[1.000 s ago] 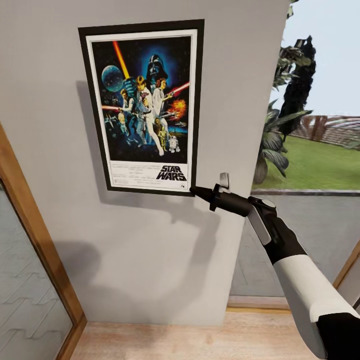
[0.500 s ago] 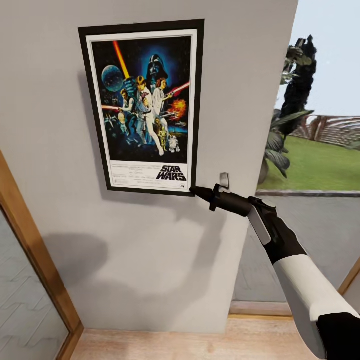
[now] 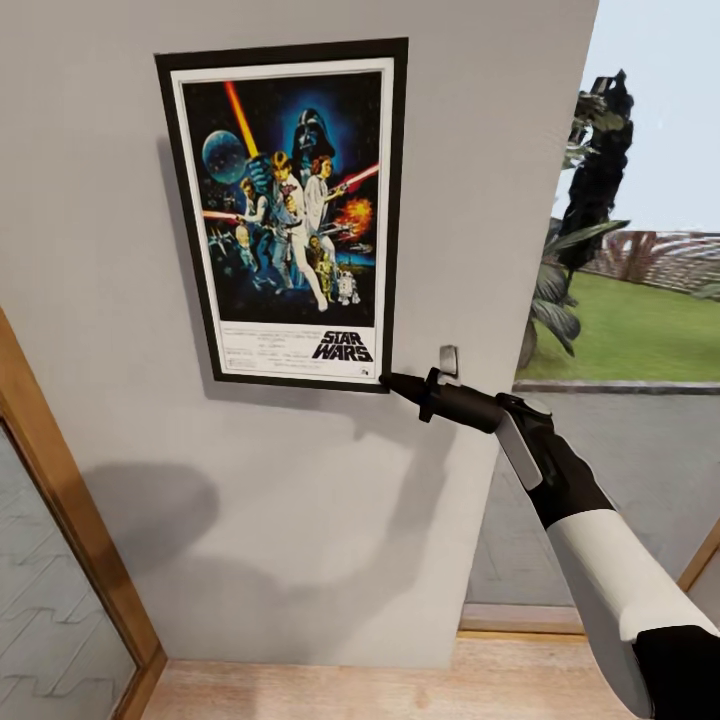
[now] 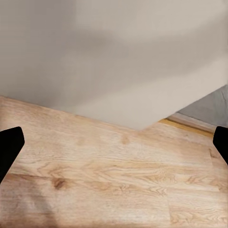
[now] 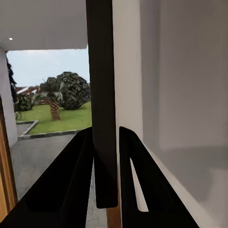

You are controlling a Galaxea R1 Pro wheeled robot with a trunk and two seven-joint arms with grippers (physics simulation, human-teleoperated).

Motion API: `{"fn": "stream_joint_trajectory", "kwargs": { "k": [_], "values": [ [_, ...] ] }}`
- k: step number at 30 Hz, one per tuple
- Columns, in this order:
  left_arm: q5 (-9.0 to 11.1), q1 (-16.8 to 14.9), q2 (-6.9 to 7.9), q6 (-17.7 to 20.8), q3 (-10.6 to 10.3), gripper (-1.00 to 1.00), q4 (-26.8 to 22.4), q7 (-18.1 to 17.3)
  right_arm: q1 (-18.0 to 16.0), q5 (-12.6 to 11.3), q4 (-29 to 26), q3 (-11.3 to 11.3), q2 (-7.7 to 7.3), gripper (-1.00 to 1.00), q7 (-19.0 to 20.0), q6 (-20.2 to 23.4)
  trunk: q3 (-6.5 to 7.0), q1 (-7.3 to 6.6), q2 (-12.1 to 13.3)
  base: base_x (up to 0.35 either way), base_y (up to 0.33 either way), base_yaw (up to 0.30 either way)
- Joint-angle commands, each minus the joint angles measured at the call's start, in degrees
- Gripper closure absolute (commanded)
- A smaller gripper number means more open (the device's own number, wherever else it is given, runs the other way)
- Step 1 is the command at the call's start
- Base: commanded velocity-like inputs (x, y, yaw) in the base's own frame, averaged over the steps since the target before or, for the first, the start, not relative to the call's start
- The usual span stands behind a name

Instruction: Pick up the poster from the kitchen countertop and hang it on one of the wall nails in the kitchen.

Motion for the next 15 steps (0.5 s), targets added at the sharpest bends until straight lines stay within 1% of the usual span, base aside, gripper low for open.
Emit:
{"fn": "stream_joint_trajectory", "kwargs": {
  "k": [1,13,15],
  "values": [
    [0.4,0.0,0.01,-0.2,-0.5,-1.00,0.0,-0.1,0.0,-0.7,0.0,0.2,-0.06,1.00,0.1,0.7,-0.06,0.03,-0.1,0.000,0.000,0.000],
    [0.4,0.0,0.01,-0.2,-0.5,-1.00,0.0,-0.1,0.0,-0.7,-0.3,0.3,-0.13,1.00,0.3,0.9,-0.06,0.03,-0.1,0.001,0.000,0.000],
    [0.4,0.0,0.01,-0.2,-0.5,-1.00,0.0,-0.1,0.0,-0.6,-0.3,0.3,-0.12,1.00,0.3,0.9,-0.06,0.03,-0.1,0.092,0.000,0.000]
  ]
}}
